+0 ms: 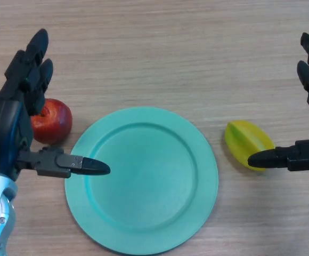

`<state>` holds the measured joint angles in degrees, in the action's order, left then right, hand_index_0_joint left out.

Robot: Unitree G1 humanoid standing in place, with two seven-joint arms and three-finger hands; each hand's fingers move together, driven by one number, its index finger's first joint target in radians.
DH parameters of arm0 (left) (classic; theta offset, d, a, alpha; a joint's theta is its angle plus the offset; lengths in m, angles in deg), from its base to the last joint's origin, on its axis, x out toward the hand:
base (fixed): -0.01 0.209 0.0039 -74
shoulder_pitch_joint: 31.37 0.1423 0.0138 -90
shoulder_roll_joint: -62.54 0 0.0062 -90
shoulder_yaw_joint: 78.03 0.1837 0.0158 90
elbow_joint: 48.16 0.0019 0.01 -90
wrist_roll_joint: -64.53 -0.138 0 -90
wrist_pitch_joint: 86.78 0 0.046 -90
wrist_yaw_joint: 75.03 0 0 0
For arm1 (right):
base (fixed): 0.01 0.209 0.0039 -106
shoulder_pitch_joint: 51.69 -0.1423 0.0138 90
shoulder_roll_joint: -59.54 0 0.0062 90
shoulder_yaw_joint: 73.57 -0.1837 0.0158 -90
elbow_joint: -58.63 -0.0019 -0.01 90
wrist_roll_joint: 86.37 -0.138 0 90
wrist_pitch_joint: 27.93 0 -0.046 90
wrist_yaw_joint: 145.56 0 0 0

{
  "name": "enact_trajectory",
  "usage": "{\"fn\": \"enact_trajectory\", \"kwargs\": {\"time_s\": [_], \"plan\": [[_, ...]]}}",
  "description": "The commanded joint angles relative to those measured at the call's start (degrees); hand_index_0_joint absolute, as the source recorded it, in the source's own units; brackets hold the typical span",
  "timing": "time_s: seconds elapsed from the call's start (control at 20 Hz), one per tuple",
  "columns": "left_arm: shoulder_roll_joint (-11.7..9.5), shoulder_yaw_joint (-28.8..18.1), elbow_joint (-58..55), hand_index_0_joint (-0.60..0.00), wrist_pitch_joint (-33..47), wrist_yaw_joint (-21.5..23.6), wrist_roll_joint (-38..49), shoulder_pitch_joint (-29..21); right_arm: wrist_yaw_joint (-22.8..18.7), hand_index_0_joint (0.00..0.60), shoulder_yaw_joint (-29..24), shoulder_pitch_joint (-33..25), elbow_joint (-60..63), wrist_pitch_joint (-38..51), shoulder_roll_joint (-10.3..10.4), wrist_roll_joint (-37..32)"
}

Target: Pick up the yellow starfruit and place it on the plate

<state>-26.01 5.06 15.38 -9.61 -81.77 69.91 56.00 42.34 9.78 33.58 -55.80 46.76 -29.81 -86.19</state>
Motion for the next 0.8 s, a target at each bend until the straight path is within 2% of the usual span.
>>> {"fn": "enact_trajectory", "kwargs": {"time_s": [0.05, 0.4, 0.65, 0.8], "plan": [[-1.44, -3.09, -4.76, 0.0, 6.45, 1.02, -0.47, -1.31, -1.19, 0.0, -3.33, -1.21, -4.2, 8.43, -1.55, -0.83], [-1.45, -3.26, -4.87, 0.0, 8.45, 2.52, -1.14, -1.92, -0.49, 0.0, -3.37, -2.2, -2.34, 8.61, -2.23, 0.67], [-1.59, -3.58, -4.51, 0.0, 8.5, 2.3, -0.38, -1.93, -0.05, 0.0, -1.19, -2.04, 0.33, 8.81, -1.56, 3.26], [-1.65, -3.64, -4.24, 0.0, 8.6, 2.06, -0.46, -1.84, -0.51, 0.0, 0.31, -3.06, 7.28, 12.0, -1.15, 5.38]]}}
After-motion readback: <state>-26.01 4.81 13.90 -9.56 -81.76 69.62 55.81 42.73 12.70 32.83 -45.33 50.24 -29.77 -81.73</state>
